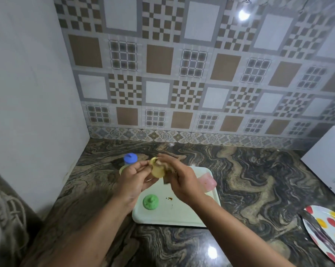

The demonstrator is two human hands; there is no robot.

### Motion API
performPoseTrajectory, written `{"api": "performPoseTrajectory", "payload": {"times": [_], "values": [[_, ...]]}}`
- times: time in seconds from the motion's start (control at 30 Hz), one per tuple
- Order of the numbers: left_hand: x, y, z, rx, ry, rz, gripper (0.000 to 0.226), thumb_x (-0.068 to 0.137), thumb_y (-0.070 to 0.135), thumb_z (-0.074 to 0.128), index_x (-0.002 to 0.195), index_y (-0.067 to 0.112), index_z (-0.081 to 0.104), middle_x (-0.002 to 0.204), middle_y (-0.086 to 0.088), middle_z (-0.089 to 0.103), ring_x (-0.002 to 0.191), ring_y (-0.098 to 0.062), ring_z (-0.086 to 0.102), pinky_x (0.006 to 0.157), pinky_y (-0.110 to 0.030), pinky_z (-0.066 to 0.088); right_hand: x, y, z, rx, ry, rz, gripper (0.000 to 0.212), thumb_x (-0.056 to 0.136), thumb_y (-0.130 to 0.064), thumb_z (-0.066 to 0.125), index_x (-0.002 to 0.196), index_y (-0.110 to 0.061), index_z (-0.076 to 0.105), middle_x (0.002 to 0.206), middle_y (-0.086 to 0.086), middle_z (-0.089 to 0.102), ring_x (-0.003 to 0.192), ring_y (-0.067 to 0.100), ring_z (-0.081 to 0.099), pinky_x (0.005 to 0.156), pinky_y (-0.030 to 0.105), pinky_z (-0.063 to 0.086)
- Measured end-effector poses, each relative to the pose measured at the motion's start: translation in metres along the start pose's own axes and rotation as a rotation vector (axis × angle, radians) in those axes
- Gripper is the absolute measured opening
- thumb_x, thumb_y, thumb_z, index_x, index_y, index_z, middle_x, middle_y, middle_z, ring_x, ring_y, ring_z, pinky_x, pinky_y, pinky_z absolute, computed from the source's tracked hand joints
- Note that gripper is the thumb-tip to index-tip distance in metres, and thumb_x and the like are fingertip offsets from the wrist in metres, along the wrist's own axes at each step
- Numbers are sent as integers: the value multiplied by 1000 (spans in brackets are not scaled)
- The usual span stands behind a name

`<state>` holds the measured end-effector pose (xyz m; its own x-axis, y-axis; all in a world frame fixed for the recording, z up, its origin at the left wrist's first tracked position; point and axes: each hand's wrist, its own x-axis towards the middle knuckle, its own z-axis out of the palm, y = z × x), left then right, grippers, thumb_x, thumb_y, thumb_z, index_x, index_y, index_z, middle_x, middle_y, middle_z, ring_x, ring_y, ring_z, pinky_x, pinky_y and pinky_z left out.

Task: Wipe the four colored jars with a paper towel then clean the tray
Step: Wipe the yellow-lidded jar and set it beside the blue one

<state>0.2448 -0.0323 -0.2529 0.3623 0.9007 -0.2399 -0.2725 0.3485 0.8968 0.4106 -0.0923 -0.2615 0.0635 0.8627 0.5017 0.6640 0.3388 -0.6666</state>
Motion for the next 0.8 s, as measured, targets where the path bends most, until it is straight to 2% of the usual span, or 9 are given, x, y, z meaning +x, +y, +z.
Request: {"api": "performPoseTrajectory", "payload": {"times": [0.03,0.1,0.2,0.33,0.43,0.5,0.53,0.63,0.8], "values": [[1,-2,-6,38,30,15,15,99,2,58,111,4,65,104,-14,76,95,-24,75,82,-36,62,3,5,2,83,4,187,36,101,-1,49,125,-22,67,100,16,78,77,25,77,76,46,64],[4,-7,-16,86,75,25,14,97,3,62,109,5,67,109,-15,75,98,-25,75,83,-38,62,12,16,1,177,46,410,25,105,-9,51,117,-21,69,91,18,76,74,27,73,74,61,61],[9,-9,-17,159,59,47,13,97,0,60,103,7,69,101,-10,78,99,-25,74,85,-37,62,17,9,3,62,134,166,26,105,-17,55,125,-26,69,111,-6,78,101,15,73,91,48,60],[11,-7,-4,232,-6,176,23,95,-8,56,99,9,71,85,1,79,87,-15,73,72,-21,60,9,7,14,-137,13,-194,38,101,-6,48,135,-10,64,139,1,68,133,19,62,111,34,49],[14,-14,-7,266,-20,196,20,97,-2,58,103,12,71,94,-1,79,92,-16,75,76,-24,60,19,19,13,53,26,293,28,103,-6,49,121,-11,69,108,3,77,95,17,72,87,38,61],[20,-18,-12,254,20,171,18,98,0,59,109,9,69,102,-4,78,96,-19,75,79,-28,61,27,27,10,216,47,569,23,105,-3,47,108,-8,70,92,11,76,79,18,65,68,26,59],[24,-19,-14,254,37,154,17,98,2,59,112,7,69,105,-6,78,97,-19,75,81,-31,62,28,26,10,246,99,575,24,105,-2,47,106,-11,70,90,10,75,78,16,64,63,19,55],[33,-18,-10,228,49,97,17,99,5,60,112,6,69,105,-13,77,97,-22,75,88,-39,61,27,17,11,144,186,243,29,105,-8,50,125,-20,68,108,0,77,100,13,73,84,25,58],[36,-12,7,-77,16,-89,23,100,1,47,107,4,69,92,-16,77,89,-26,76,82,-38,60,18,25,23,-129,-6,-81,48,94,-12,47,138,-13,64,145,0,64,141,15,54,116,38,46]]}}
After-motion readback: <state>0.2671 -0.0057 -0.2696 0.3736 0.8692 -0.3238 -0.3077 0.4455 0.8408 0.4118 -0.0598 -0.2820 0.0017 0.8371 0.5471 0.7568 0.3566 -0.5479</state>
